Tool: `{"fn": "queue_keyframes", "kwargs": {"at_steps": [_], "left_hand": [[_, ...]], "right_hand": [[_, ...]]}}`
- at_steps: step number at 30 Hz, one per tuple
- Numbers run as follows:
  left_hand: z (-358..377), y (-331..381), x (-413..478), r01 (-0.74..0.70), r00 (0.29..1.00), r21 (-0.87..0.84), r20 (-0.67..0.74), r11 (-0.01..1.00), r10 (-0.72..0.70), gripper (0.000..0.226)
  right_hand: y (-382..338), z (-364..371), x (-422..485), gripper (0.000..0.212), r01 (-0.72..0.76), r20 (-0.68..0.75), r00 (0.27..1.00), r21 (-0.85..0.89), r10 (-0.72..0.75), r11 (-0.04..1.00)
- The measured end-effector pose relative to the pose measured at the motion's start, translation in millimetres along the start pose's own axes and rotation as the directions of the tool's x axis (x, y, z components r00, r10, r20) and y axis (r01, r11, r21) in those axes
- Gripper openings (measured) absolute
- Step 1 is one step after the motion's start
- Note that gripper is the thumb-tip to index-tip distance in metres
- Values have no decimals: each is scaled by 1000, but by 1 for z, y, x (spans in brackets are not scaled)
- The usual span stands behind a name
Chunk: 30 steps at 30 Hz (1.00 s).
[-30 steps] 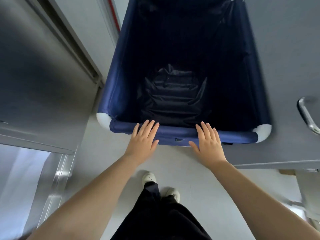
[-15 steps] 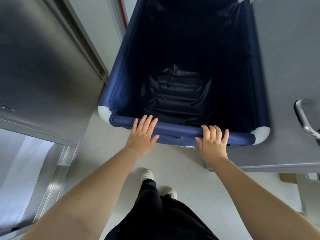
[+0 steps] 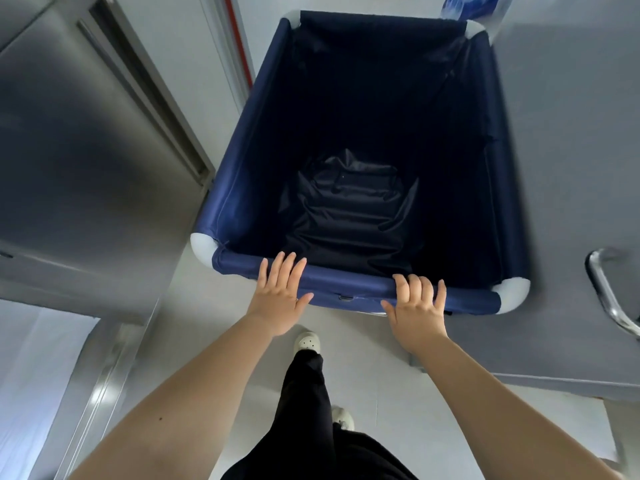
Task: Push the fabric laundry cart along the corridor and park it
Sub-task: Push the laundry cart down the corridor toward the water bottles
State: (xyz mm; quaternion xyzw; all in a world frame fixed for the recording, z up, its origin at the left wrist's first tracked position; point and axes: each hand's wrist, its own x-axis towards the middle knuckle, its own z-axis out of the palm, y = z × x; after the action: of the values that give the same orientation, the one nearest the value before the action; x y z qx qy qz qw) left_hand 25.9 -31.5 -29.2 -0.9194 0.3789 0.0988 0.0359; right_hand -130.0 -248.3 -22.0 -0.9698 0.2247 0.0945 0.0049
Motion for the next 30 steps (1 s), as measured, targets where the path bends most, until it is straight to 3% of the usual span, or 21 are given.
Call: {"fn": "queue_keyframes", "kwargs": {"at_steps": [11,15,19,25,30], "left_hand": [[-25,-28,84,-11,999,-12,-46,1000,10,67],[-39,-39,125,-80,980,-24,-187,996,75,54],[-53,-51,167,-168,957,-42,-246,985,152,42],[-54,-58,214,-255,933,5,-261,967,247,48],[-60,-55,260,-356,907,52,-222,933,359,51]], "right_hand": [[-3,-21,85,58,-29,33,999,43,28,999],[0,-32,120,47,-22,-145,989,91,36,996],[17,-38,157,34,4,-205,978,144,26,990],[29,-33,199,54,67,-221,975,155,-31,986],[42,-47,237,48,43,-200,980,206,-1,978]]}}
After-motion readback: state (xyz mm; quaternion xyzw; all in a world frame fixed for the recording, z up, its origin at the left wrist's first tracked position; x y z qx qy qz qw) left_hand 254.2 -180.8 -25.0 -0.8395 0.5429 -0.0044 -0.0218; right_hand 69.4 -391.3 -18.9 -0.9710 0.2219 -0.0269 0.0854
